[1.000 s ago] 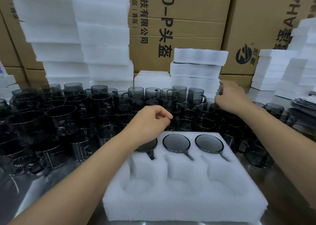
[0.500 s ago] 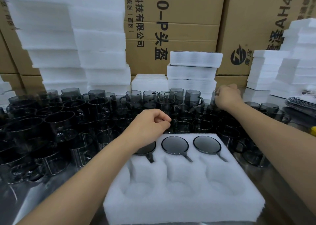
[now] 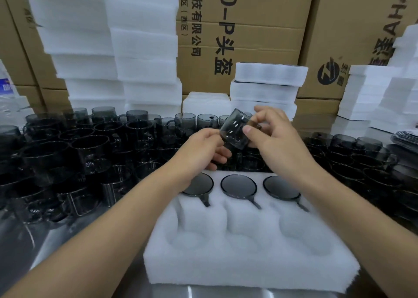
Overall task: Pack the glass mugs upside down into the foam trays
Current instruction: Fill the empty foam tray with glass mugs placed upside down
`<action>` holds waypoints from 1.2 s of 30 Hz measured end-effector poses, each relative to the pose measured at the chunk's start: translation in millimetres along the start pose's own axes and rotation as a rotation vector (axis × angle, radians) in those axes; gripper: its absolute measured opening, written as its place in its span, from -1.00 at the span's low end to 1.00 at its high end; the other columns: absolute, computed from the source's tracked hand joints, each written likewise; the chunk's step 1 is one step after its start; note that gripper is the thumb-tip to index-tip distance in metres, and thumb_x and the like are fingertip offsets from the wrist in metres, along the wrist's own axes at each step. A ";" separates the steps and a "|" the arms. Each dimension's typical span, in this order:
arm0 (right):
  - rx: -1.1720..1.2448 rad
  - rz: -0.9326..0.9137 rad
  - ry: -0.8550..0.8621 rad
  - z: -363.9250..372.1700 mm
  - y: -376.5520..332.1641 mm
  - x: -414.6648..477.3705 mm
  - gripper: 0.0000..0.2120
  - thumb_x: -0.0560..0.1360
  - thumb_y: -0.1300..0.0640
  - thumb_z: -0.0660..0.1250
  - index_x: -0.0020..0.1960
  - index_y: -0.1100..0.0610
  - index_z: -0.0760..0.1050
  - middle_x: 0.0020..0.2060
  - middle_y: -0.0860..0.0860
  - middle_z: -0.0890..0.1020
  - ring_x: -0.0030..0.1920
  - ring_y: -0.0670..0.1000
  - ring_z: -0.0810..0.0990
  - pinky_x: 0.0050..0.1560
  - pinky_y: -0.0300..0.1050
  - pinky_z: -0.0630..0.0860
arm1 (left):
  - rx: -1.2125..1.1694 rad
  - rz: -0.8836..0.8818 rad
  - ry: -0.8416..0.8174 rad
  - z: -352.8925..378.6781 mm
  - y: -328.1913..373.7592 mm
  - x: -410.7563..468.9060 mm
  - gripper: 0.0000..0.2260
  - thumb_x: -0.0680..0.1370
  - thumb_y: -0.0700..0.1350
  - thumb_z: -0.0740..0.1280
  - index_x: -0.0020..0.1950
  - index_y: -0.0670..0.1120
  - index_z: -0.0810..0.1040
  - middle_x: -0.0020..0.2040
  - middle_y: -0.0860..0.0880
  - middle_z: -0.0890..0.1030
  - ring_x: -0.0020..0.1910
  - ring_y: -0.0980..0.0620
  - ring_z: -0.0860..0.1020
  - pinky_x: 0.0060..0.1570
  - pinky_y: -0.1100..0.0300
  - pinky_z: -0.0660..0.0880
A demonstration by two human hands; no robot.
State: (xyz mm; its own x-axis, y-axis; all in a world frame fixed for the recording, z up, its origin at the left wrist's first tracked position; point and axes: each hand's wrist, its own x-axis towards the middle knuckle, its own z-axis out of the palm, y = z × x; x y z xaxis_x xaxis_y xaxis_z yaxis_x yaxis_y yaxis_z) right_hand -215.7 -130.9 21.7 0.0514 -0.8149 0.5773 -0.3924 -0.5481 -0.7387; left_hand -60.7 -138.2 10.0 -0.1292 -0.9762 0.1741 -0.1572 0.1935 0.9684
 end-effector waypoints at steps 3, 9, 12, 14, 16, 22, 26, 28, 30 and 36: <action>0.184 0.070 -0.053 2.3 5.5 -3.2 -0.77 0.48 0.19 0.38 -0.30 0.05 0.40 0.19 -0.11 0.50 0.11 0.02 0.58 0.21 0.14 0.50 | -0.037 -0.025 -0.089 -1.7 2.8 -2.5 -0.77 0.56 -0.16 0.17 0.10 -0.05 0.59 -0.17 0.01 0.72 -0.24 0.12 0.65 -0.33 0.31 0.48; 0.404 0.160 -0.102 2.4 8.5 -4.5 -0.61 0.31 -0.07 0.49 -0.22 0.22 0.44 0.00 0.08 0.68 0.00 0.04 0.67 0.08 0.10 0.59 | -0.133 -0.048 -0.130 -5.9 1.9 -2.7 -0.71 0.59 -0.02 0.10 0.08 -0.06 0.59 -0.11 -0.06 0.72 -0.13 0.03 0.69 -0.28 0.28 0.51; 0.459 0.196 -0.107 2.3 10.9 -3.0 -0.79 0.43 0.03 0.43 -0.26 0.12 0.48 -0.22 0.03 0.68 -0.16 0.02 0.67 -0.02 0.00 0.61 | -0.129 -0.064 -0.115 -6.1 1.2 -1.7 -0.69 0.60 0.08 0.10 0.07 -0.05 0.57 -0.18 -0.03 0.71 -0.16 0.04 0.68 -0.30 0.27 0.50; 0.501 0.223 -0.137 1.1 10.8 -2.2 -0.86 0.52 0.19 0.34 -0.23 0.09 0.52 -0.26 -0.01 0.66 -0.19 -0.04 0.65 -0.08 -0.10 0.58 | -0.092 -0.054 -0.095 -5.1 1.1 -1.8 -0.70 0.59 0.12 0.16 0.04 -0.02 0.59 -0.21 0.00 0.71 -0.18 0.08 0.68 -0.32 0.30 0.50; 0.500 0.228 -0.165 0.1 10.7 -1.2 -0.80 0.50 0.22 0.31 -0.27 0.03 0.57 -0.26 -0.05 0.66 -0.17 -0.07 0.63 -0.05 -0.13 0.54 | -0.073 -0.041 -0.071 -3.8 1.2 -2.1 -0.75 0.58 0.11 0.23 0.00 -0.02 0.61 -0.19 0.02 0.72 -0.17 0.11 0.68 -0.32 0.32 0.52; 0.416 0.294 -0.150 -0.6 15.2 0.9 -0.84 0.23 0.15 0.28 -0.22 0.07 0.58 -0.23 -0.04 0.65 -0.08 -0.03 0.61 0.06 -0.09 0.51 | -0.055 0.007 -0.045 -4.4 -2.5 -2.7 -0.92 0.50 -0.04 0.41 -0.02 0.11 0.60 -0.10 0.12 0.69 -0.10 0.22 0.65 -0.29 0.36 0.52; 0.441 0.280 -0.163 1.0 14.7 -0.1 -0.85 0.23 0.24 0.26 -0.32 0.05 0.57 -0.30 -0.03 0.62 -0.21 -0.07 0.58 -0.01 -0.13 0.52 | -0.037 0.047 -0.080 -5.0 -4.7 -2.1 -0.74 0.46 -0.10 0.45 0.11 0.10 0.57 -0.05 0.09 0.69 -0.07 0.20 0.66 -0.26 0.35 0.53; 0.449 0.263 -0.153 1.0 15.0 -0.3 -0.78 0.28 0.32 0.23 -0.36 0.05 0.57 -0.30 0.00 0.60 -0.19 -0.04 0.55 0.03 -0.09 0.53 | -0.094 0.040 -0.079 -5.4 -3.6 -2.5 -0.81 0.48 -0.10 0.43 0.07 0.10 0.59 -0.03 0.09 0.69 -0.06 0.18 0.66 -0.26 0.35 0.54; 0.409 0.249 -0.123 1.4 15.1 -0.6 -0.71 0.31 0.37 0.22 -0.37 0.05 0.59 -0.27 0.05 0.58 -0.15 0.02 0.53 0.12 0.02 0.52 | -0.153 0.036 -0.067 -6.7 -3.1 -2.1 -0.82 0.51 -0.10 0.40 0.10 0.07 0.59 0.01 0.08 0.69 -0.03 0.14 0.67 -0.27 0.33 0.54; 0.353 0.230 -0.048 1.9 18.4 0.2 -0.58 0.42 0.50 0.20 -0.32 0.03 0.57 -0.22 0.04 0.62 -0.11 0.05 0.62 -0.03 -0.12 0.62 | -0.305 0.063 -0.057 -8.8 -1.3 -2.7 -0.76 0.48 -0.04 0.42 0.13 -0.03 0.55 0.09 0.01 0.68 0.01 0.02 0.67 -0.22 0.25 0.56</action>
State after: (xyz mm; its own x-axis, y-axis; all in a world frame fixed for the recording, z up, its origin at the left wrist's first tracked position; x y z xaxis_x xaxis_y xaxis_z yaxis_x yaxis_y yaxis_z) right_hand -221.2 -141.5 7.5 0.0456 -0.9268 0.3729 -0.0605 -0.3751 -0.9250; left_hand -51.5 -136.6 9.9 -0.1855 -0.9546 0.2331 0.1523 0.2065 0.9665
